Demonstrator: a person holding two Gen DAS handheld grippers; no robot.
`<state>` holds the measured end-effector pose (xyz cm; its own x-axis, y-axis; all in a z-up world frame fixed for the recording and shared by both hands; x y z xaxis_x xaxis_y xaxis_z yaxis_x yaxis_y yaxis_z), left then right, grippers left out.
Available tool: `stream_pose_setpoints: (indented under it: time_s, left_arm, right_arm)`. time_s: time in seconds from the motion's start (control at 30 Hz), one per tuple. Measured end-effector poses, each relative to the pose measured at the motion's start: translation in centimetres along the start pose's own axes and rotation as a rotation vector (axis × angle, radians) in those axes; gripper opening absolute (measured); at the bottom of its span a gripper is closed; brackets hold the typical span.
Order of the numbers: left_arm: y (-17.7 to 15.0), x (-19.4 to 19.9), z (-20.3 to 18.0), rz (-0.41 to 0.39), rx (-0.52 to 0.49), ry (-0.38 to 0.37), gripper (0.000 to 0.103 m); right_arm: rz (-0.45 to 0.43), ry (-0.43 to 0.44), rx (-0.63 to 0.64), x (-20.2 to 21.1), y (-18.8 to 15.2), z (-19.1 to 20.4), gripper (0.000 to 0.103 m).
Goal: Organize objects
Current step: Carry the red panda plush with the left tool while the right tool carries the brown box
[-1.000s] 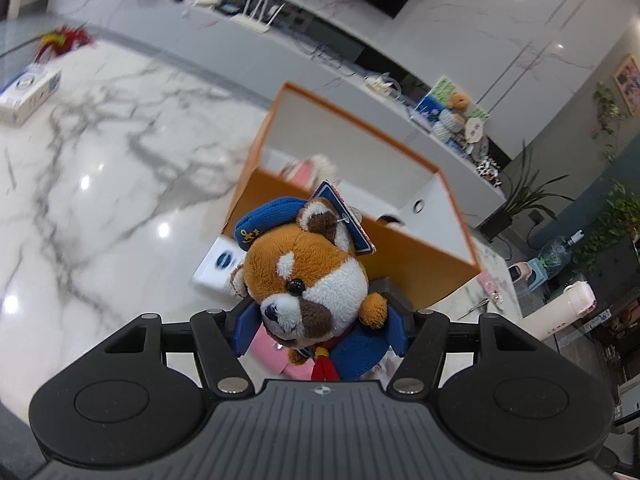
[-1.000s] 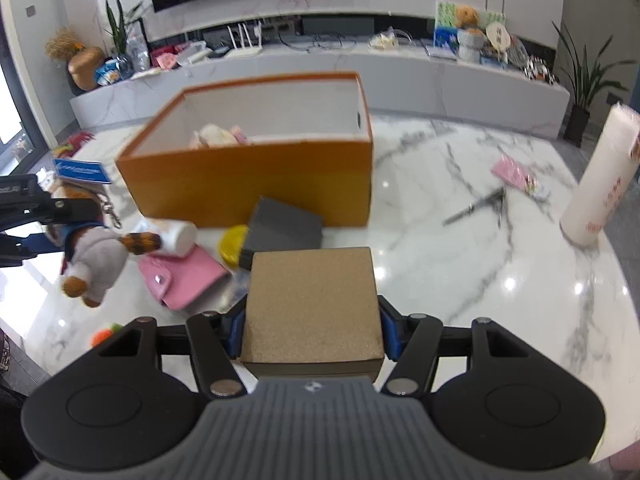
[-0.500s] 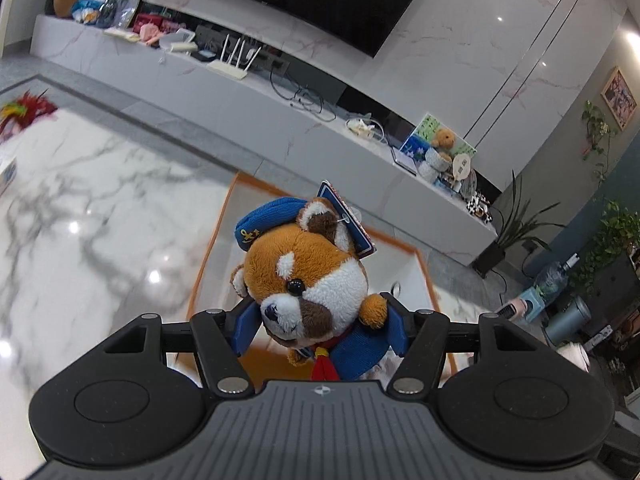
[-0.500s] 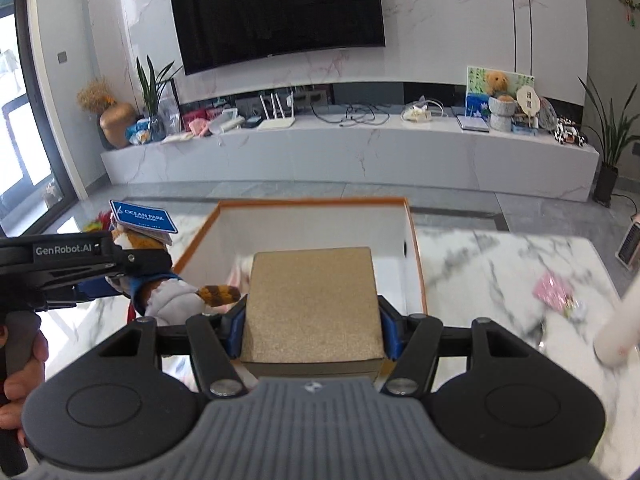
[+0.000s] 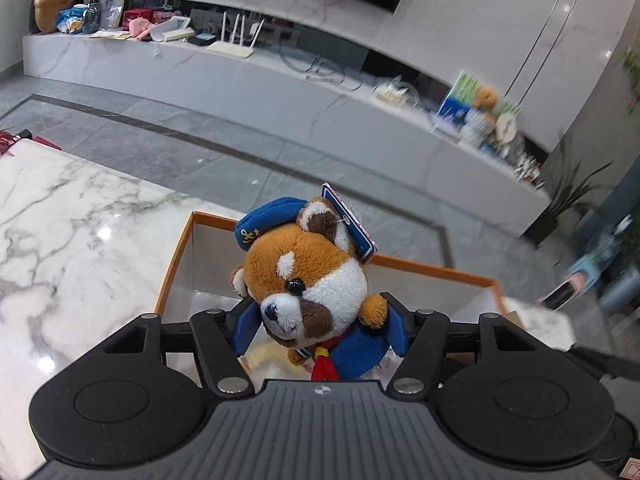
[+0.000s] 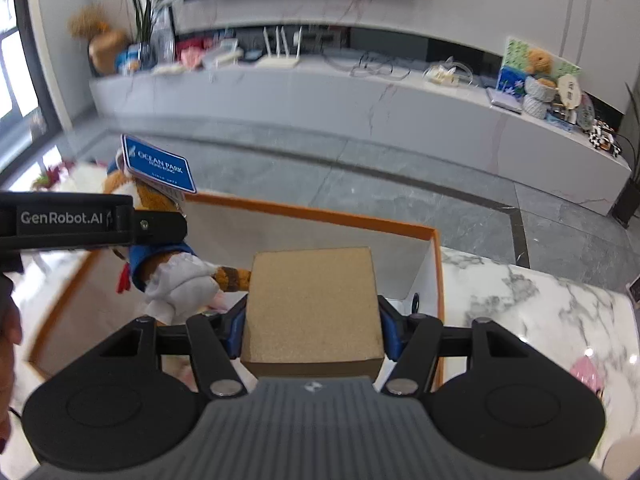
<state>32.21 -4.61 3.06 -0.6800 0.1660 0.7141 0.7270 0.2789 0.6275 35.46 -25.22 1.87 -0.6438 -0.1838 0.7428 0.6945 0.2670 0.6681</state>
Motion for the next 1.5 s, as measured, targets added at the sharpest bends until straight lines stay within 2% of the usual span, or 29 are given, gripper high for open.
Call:
stream_pose_setpoints:
  time_s: [0.1, 0.23, 0.57, 0.73, 0.93, 1.5]
  left_arm:
    - [-0.2, -1.6, 0.1, 0.021, -0.015, 0.042, 0.073]
    - [-0.6, -3.2, 0.1, 0.069, -0.028, 0.052, 0.073]
    - [-0.4, -4.6, -1.5, 0.108, -0.078, 0.08, 0.074]
    - [-0.9, -5.6, -2.0, 0.149, -0.09, 0.066, 0.074]
    - [-2.0, -7.6, -2.4, 0.244, -0.114, 0.104, 0.074]
    - [-1.9, -8.6, -0.9, 0.344, -0.082, 0.085, 0.077]
  right_arm:
    - [0.04, 0.0, 0.025, -2.2, 0.1, -0.3, 0.063]
    - [0.091, 0.019, 0.054, -4.8, 0.1, -0.2, 0.063]
    - [0.19, 0.045, 0.06, -8.9, 0.1, -0.9, 0.063]
    - [0.211, 0.043, 0.052, -9.5, 0.2, -1.9, 0.063]
    - [0.238, 0.035, 0.072, -10.1, 0.4, -2.1, 0.063]
    - [0.36, 0.059, 0.089, -11.6, 0.1, -1.5, 0.062]
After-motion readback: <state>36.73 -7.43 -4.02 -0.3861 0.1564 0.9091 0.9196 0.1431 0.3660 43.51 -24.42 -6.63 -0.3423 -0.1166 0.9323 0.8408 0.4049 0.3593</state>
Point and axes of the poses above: each gripper's, at about its wrist camera, not at the fingertips, and x roughly against the way its jaws point, z to its left, y to its top, the point moved 3 cm from there along -x, roughly the way its jaws point, and after that the axes turned 2 degrees about x, right-handed, at the moved point
